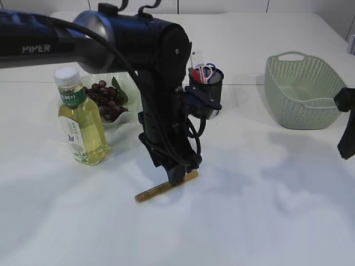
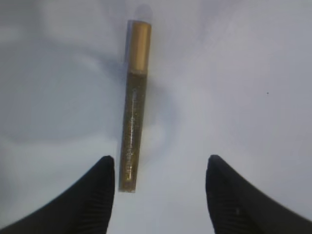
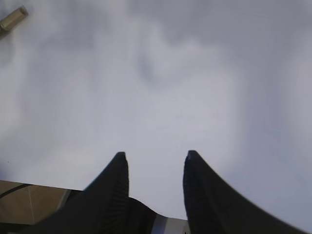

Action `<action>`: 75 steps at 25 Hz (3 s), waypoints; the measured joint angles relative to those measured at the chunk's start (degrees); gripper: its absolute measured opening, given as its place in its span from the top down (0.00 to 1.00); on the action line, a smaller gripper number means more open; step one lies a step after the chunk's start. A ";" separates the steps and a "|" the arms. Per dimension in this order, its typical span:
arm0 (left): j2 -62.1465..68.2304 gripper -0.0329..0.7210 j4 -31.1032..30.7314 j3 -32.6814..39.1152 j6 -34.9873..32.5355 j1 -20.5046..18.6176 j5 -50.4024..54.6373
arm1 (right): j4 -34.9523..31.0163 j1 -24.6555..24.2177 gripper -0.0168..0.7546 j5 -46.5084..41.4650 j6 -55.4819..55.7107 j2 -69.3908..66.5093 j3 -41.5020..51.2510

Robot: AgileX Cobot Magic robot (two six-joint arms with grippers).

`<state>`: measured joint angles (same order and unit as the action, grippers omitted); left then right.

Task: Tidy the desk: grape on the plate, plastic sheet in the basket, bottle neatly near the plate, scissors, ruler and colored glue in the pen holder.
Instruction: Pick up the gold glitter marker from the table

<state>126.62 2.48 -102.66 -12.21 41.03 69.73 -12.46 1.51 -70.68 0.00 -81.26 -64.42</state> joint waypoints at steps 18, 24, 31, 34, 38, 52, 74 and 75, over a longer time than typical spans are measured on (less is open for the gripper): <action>7.22 0.44 -2.48 -1.50 -0.02 0.29 -1.13 | 0.21 0.00 0.57 0.14 0.00 0.00 0.00; 8.31 0.44 -2.48 -4.50 -0.02 0.29 -2.92 | 0.21 0.00 0.57 0.28 0.00 0.00 0.00; 8.67 0.44 -2.48 -4.93 -0.02 0.29 -3.17 | 0.21 0.00 0.57 0.28 0.00 0.00 0.00; 9.05 0.44 -2.48 -4.93 -0.02 0.29 -3.17 | 0.21 0.00 0.57 0.28 0.00 0.00 0.00; 9.42 0.44 -2.48 -4.93 -0.12 0.29 -3.17 | 0.21 0.00 0.57 0.28 0.00 0.00 0.00; 10.09 0.46 -2.48 -4.93 -0.12 0.29 -3.17 | 0.21 0.00 0.57 0.28 0.00 0.00 0.00; 10.29 0.54 -2.48 -4.93 -0.12 0.29 -3.17 | 0.21 0.00 0.57 0.28 0.00 0.00 0.00; 10.29 0.54 -2.48 -4.93 -0.12 0.29 -3.17 | 0.21 0.00 0.57 0.28 0.00 0.00 0.00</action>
<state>136.91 0.00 -107.59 -12.33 41.32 66.56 -12.25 1.51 -70.40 0.00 -81.26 -64.42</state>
